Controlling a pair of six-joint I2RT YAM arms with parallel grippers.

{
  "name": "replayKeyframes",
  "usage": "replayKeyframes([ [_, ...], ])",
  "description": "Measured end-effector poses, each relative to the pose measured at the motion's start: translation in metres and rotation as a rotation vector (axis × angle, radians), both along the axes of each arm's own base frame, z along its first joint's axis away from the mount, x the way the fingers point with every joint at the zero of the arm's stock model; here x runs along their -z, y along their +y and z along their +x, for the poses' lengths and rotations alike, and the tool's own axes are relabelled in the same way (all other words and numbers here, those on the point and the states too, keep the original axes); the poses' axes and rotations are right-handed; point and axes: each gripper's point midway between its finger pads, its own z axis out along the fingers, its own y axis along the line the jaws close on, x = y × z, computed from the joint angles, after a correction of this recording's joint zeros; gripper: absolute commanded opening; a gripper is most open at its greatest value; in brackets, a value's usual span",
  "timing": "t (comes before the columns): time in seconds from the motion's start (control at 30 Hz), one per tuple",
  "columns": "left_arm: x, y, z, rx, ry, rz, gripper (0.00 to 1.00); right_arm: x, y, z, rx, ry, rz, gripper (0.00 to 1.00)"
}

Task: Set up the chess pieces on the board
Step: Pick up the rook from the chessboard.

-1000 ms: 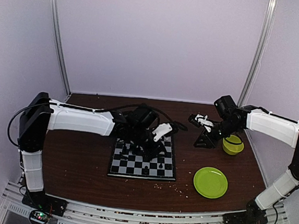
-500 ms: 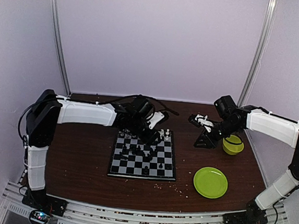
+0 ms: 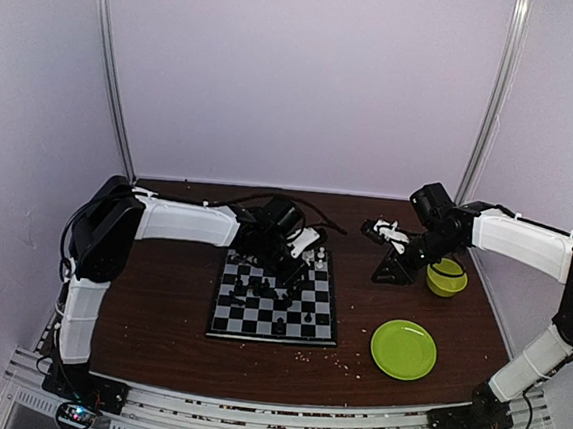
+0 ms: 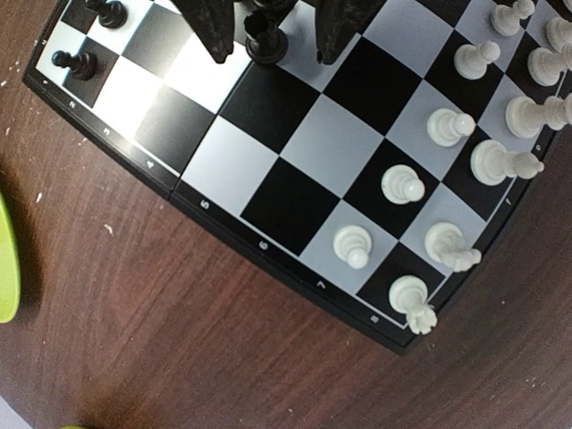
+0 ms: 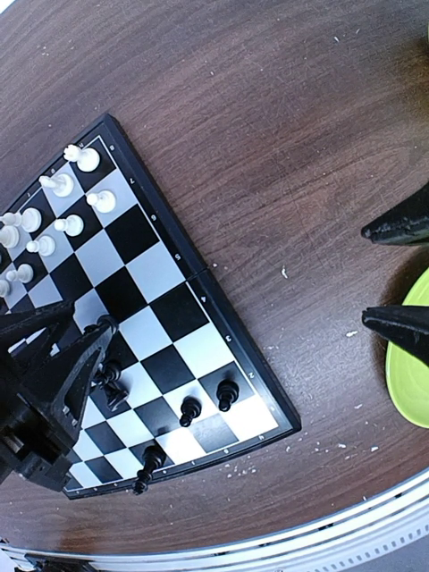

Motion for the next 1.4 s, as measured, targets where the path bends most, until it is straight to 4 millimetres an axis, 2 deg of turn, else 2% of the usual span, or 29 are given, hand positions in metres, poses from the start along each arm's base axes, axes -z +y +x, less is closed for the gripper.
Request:
replayKeyframes([
  [0.13, 0.0062, 0.0014, -0.0017, 0.004, 0.016, 0.020, 0.22, 0.0016, 0.0000, -0.0001, -0.001, 0.005, -0.002, 0.24],
  [0.4, 0.0036, -0.0007, -0.0041, 0.018, 0.028, 0.014, 0.10, 0.0032, -0.0004, -0.0010, -0.003, 0.014, -0.007, 0.24],
  [0.7, 0.0024, -0.0017, -0.0050, 0.025, 0.032, 0.010, 0.07, 0.0033, -0.0006, -0.0013, -0.003, 0.015, -0.008, 0.24],
  [0.77, 0.0025, -0.0016, -0.0050, 0.025, 0.031, 0.011, 0.08, 0.0034, -0.0007, -0.0015, -0.003, 0.016, -0.009, 0.24],
  [1.0, 0.0030, -0.0003, -0.0061, 0.028, 0.036, 0.019, 0.24, 0.0034, -0.0006, -0.0016, -0.003, 0.017, -0.009, 0.24],
  [1.4, -0.0005, 0.0008, -0.0067, 0.031, 0.043, 0.033, 0.23, 0.0033, -0.0006, -0.0016, -0.003, 0.017, -0.009, 0.24],
])
